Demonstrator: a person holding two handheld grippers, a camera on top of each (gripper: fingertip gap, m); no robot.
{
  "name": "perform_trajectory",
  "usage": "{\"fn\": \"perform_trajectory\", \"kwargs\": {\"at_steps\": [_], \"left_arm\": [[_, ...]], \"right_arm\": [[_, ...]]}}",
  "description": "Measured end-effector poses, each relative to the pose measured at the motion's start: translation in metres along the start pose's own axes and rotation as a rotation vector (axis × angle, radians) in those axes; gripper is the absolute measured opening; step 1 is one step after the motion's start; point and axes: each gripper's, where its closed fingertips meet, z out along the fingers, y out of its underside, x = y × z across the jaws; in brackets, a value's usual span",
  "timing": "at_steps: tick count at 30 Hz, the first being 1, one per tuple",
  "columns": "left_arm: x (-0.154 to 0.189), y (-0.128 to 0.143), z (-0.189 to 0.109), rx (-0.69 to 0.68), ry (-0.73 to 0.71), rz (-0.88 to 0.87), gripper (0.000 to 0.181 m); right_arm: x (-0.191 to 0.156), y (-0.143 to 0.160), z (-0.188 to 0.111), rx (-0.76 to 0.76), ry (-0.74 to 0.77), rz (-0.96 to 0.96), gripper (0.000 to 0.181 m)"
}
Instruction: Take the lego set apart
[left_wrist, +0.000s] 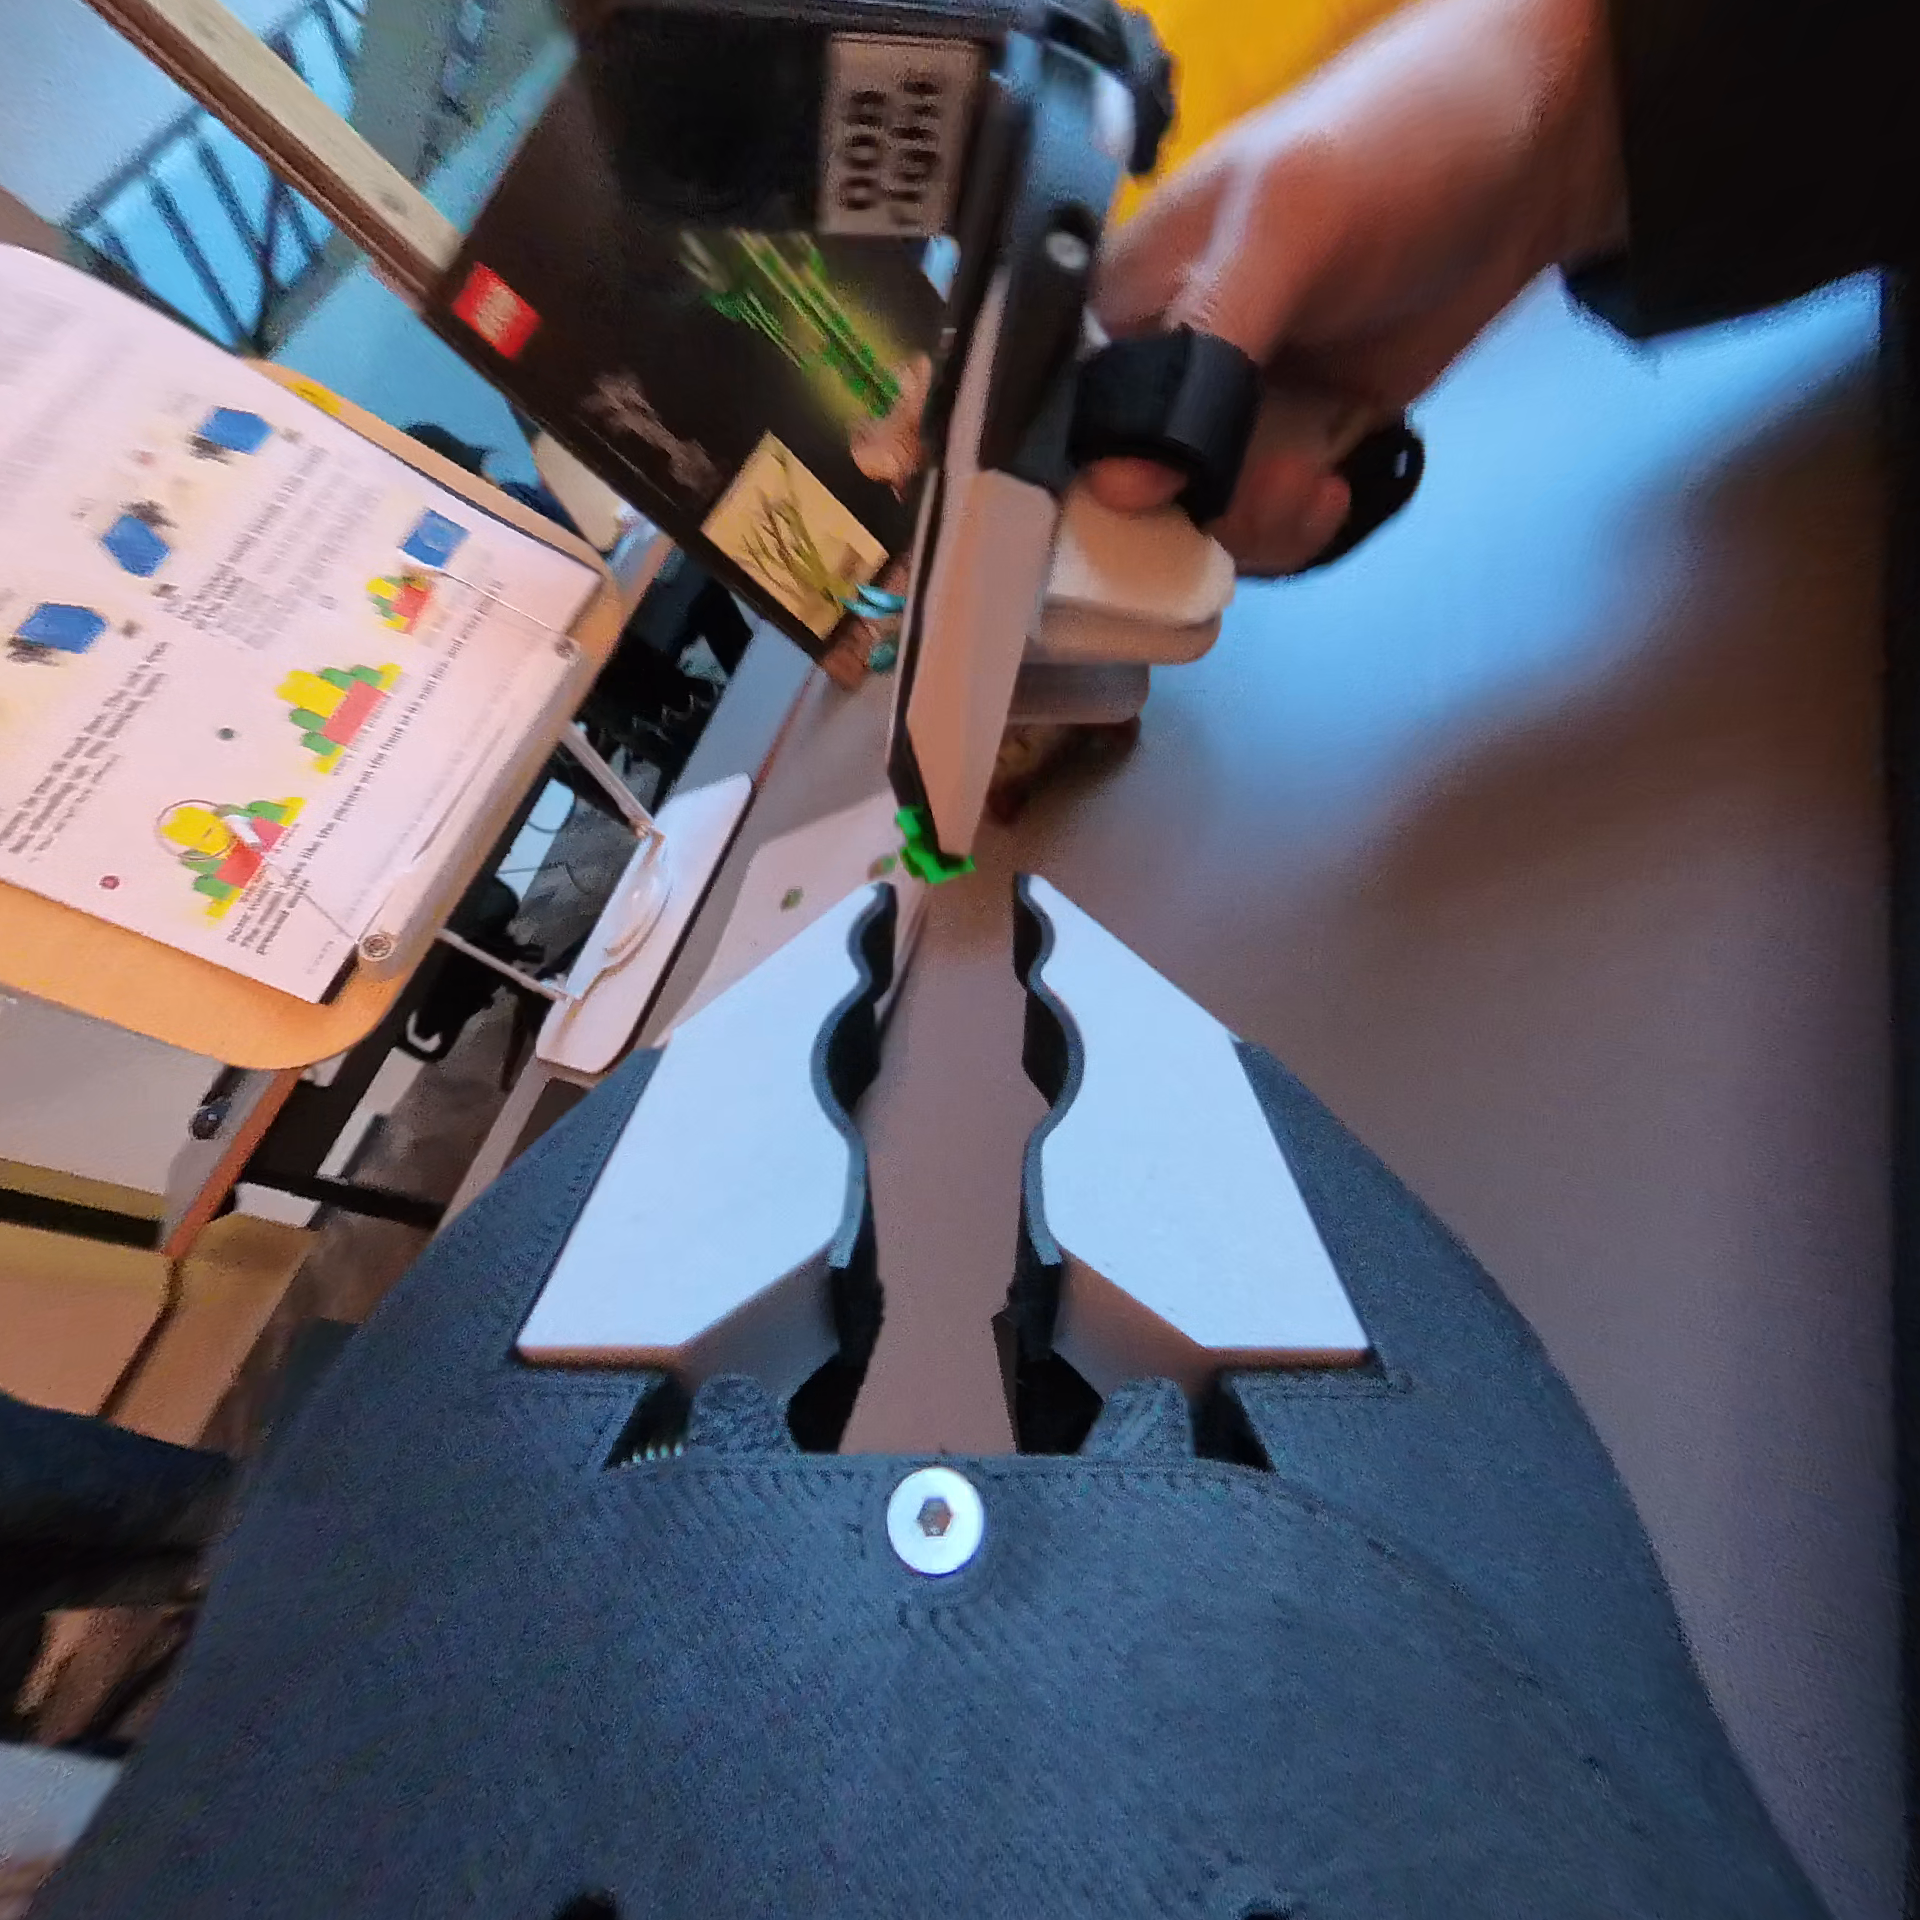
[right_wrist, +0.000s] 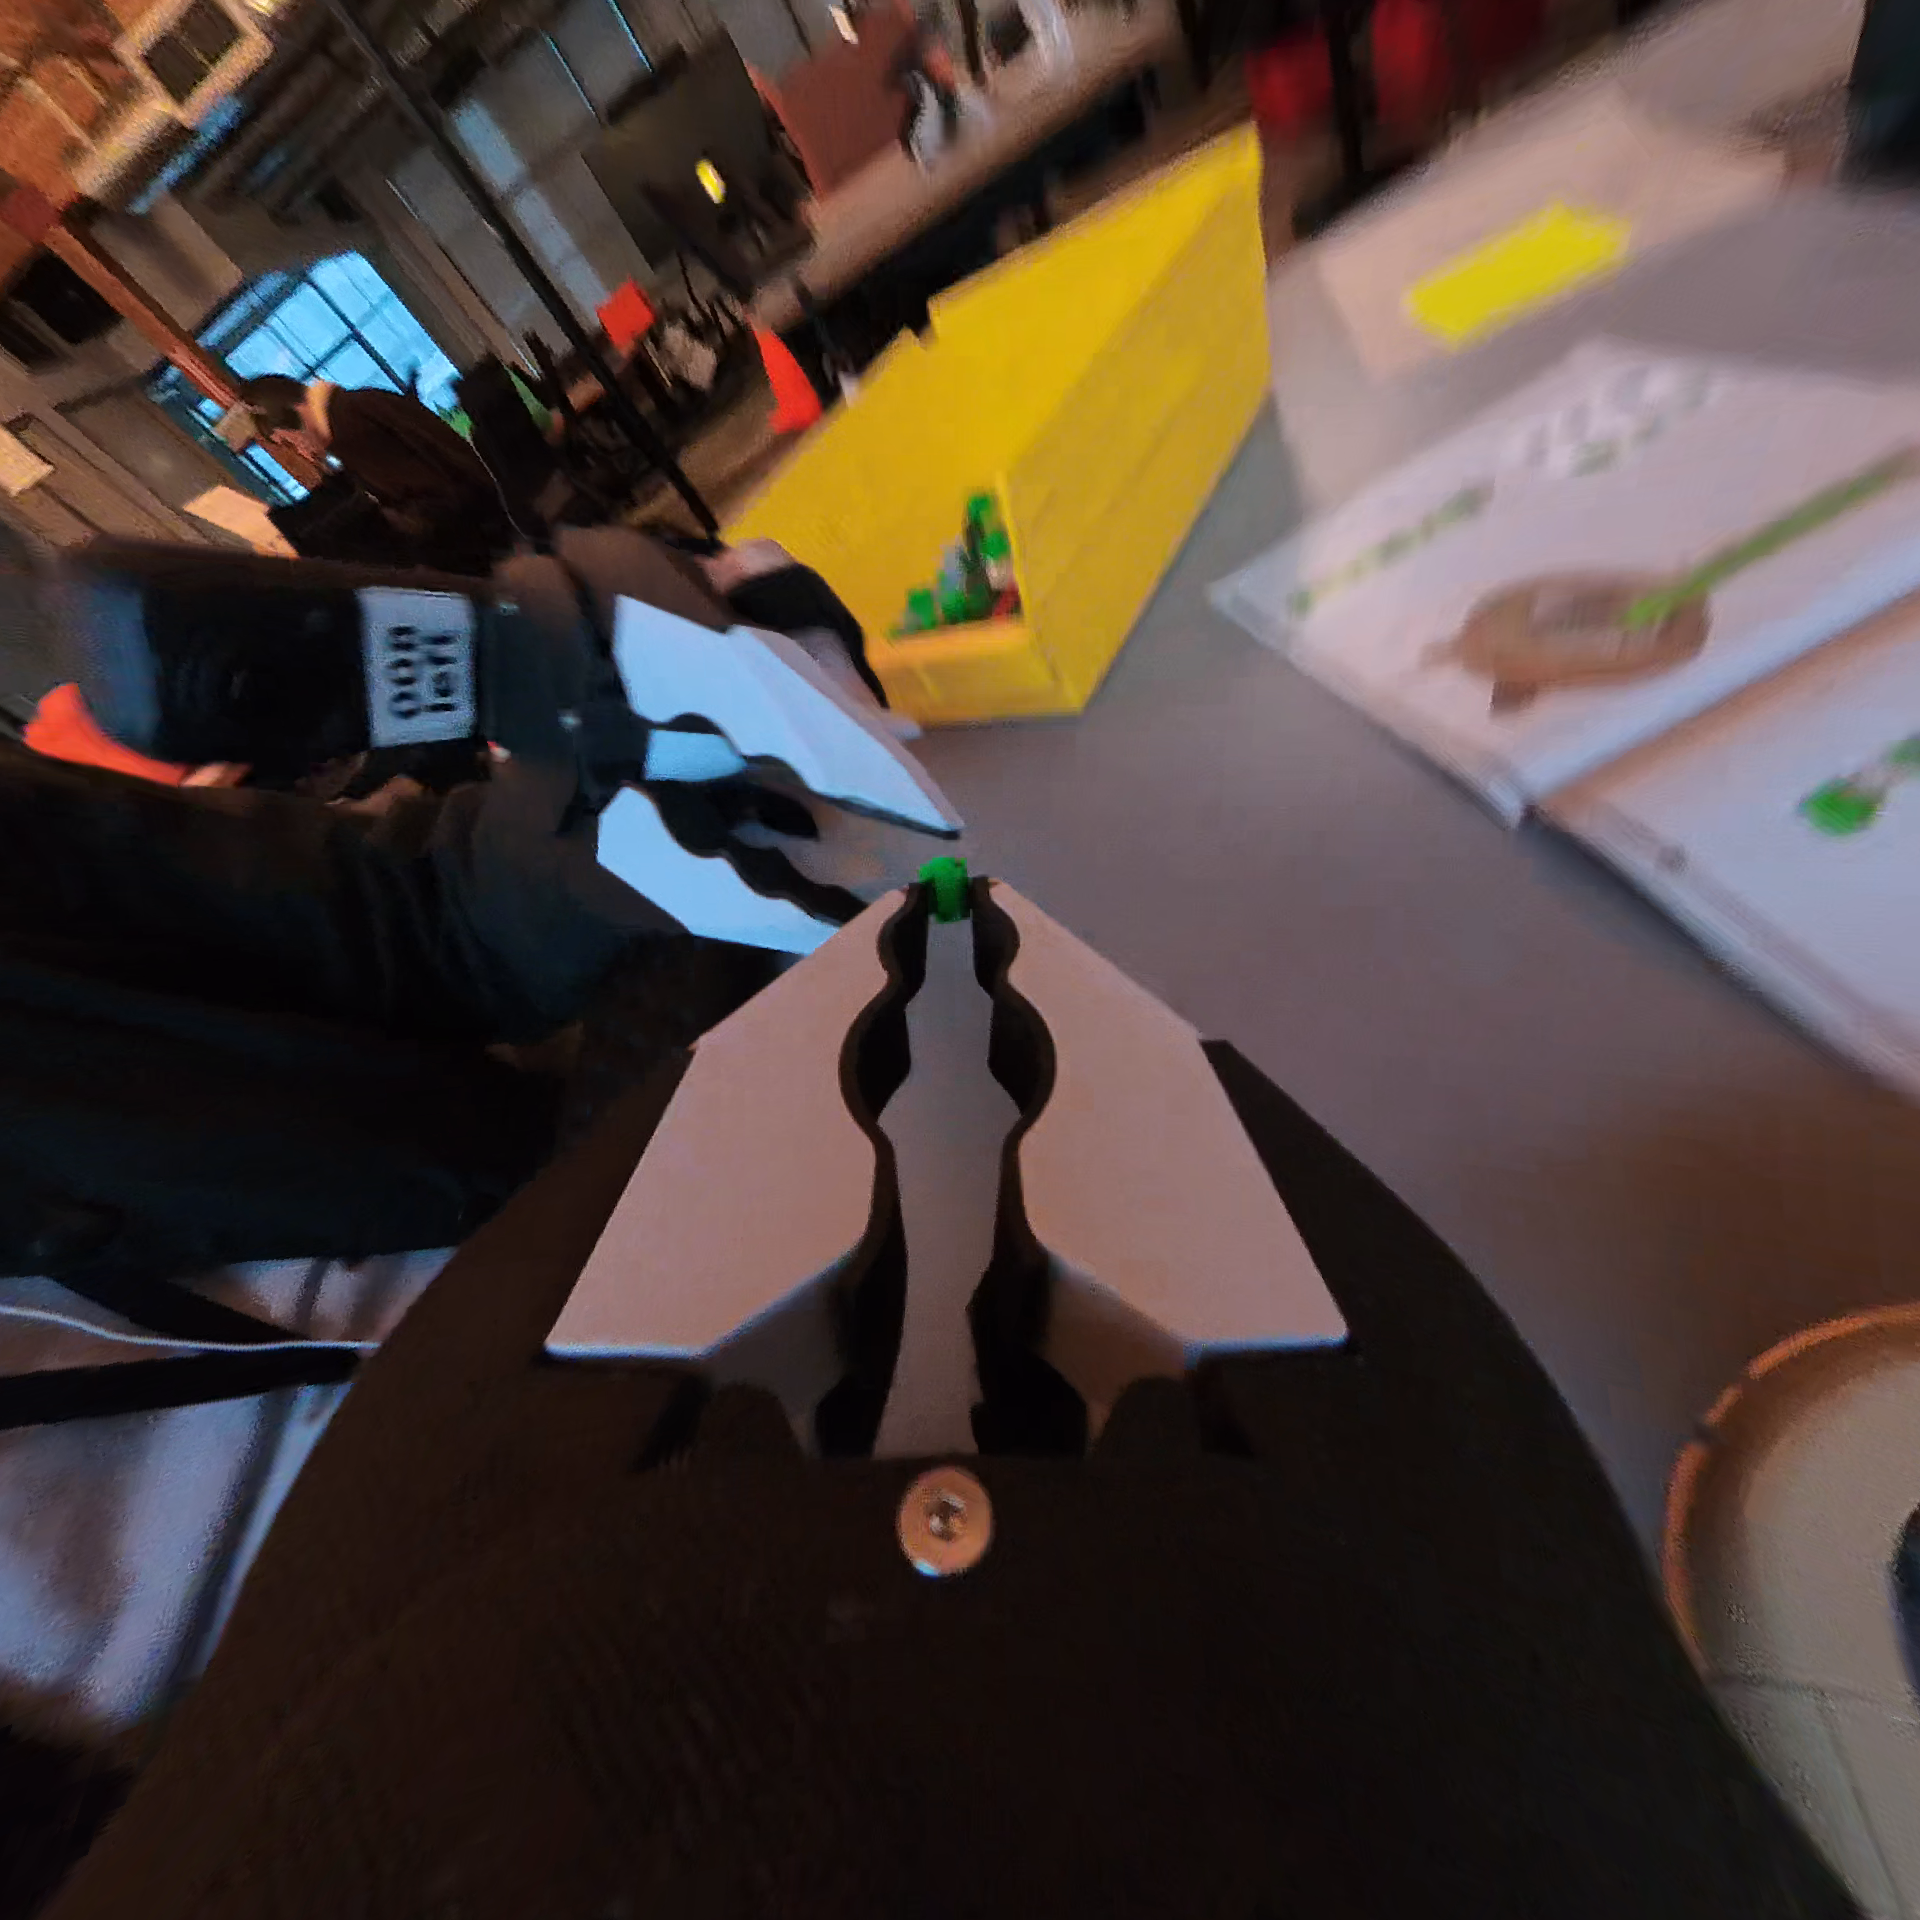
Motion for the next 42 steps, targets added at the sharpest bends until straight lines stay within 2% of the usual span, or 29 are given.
{"fn": "perform_trajectory", "kwargs": {"at_steps": [3, 5, 8, 13, 19, 26, 34, 42], "left_arm": [[-0.015, -0.015, -0.011, 0.099, -0.009, -0.129, 0.036], [-0.023, -0.022, -0.018, 0.157, -0.028, -0.163, 0.038], [-0.027, -0.032, -0.024, 0.211, -0.067, -0.138, 0.034], [-0.019, -0.038, -0.024, 0.221, -0.075, -0.055, 0.031], [-0.018, -0.046, -0.028, 0.251, -0.11, -0.005, 0.029], [-0.013, -0.05, -0.028, 0.259, -0.11, 0.04, 0.029], [-0.01, -0.047, -0.026, 0.236, -0.116, 0.072, 0.013], [-0.011, -0.039, -0.02, 0.199, -0.108, 0.052, 0.01]], "right_arm": [[-0.038, -0.037, -0.019, 0.221, -0.058, -0.322, 0.007], [-0.06, -0.05, -0.03, 0.33, -0.061, -0.509, 0.007], [-0.069, -0.054, -0.037, 0.375, -0.058, -0.586, 0.007], [-0.073, -0.056, -0.04, 0.404, -0.115, -0.549, 0.006], [-0.069, -0.048, -0.03, 0.338, -0.125, -0.49, 0.007], [-0.059, -0.034, -0.016, 0.223, -0.177, -0.273, 0.007], [-0.046, -0.021, -0.003, 0.13, -0.173, -0.103, 0.006], [-0.039, -0.018, 0.0, 0.1, -0.237, 0.13, 0.005]]}}
